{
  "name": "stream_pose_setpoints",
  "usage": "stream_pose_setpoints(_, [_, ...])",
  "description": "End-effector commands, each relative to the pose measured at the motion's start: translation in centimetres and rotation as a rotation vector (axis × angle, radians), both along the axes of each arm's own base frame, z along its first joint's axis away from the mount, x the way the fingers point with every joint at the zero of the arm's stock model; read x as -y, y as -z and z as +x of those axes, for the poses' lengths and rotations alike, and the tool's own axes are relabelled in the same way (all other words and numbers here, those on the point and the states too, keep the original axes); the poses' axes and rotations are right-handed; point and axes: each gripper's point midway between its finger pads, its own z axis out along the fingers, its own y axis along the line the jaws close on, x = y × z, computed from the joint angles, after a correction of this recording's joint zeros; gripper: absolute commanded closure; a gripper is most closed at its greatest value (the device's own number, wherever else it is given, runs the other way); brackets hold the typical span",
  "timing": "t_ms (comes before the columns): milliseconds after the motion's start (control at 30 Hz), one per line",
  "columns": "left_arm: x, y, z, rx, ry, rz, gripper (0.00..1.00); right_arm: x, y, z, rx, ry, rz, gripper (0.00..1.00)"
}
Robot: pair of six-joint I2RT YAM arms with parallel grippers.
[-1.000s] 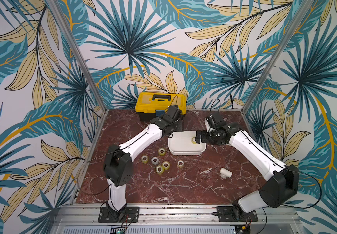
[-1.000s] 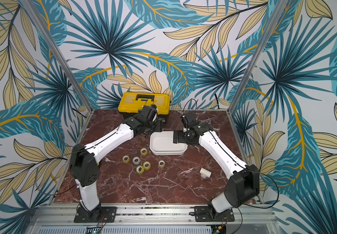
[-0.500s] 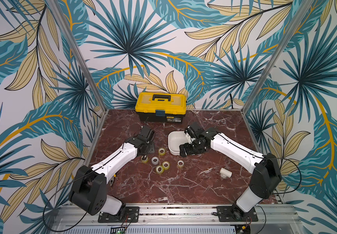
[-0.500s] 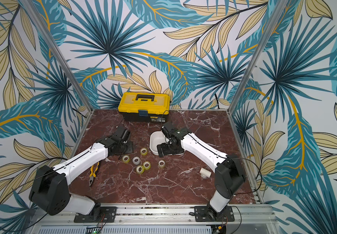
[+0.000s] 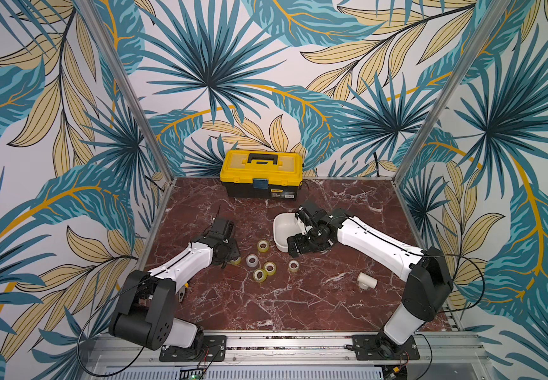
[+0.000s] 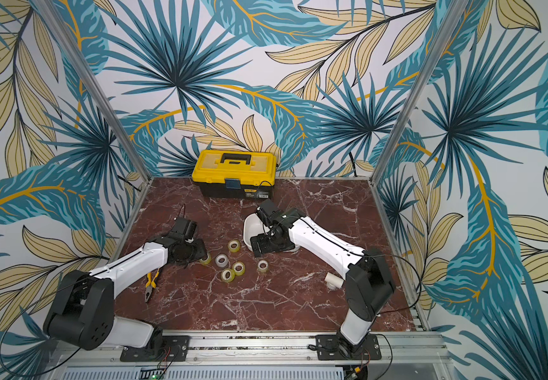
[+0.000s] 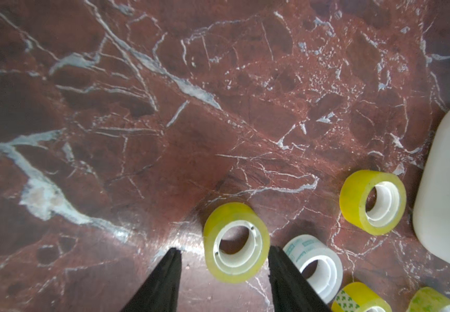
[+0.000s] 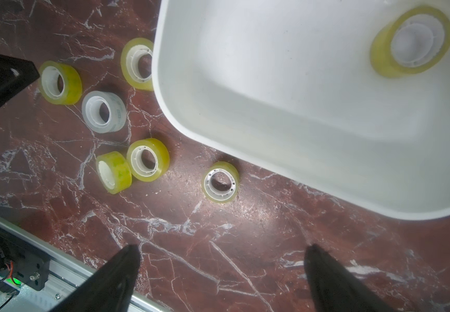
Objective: Put the transparent tape into the storage box
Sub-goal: Pick up the tape at the center of the board.
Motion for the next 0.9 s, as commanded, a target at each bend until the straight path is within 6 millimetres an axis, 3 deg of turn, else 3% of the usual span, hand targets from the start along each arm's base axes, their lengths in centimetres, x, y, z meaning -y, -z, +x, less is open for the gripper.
stream_pose_setpoints(0, [0.2,0.6,0.5,0.019,-0.007,-0.03,0.45,0.0,0.1,0.0,-0.009,0.018,-0.019,0.0])
stream_pose_setpoints(367, [-1.3,1.3,-1.9,-0.013,-0.031,0.006,0.48,-0.2,0.4,-0.2,-0.018,0.023,-0.026,0.0])
stream_pose_setpoints(767, [-1.0,3.1,-0.4,-0.013,-0.039,-0.013,0.48,-0.2,-0.1,0.1,-0.007,0.02,-0.037,0.0])
stream_pose_setpoints(867, [-1.3,3.7,-0.7,-0.032,-0.043,0.004,0.56,-0.1,-0.2,0.2,-0.004,0.024,-0.039,0.0])
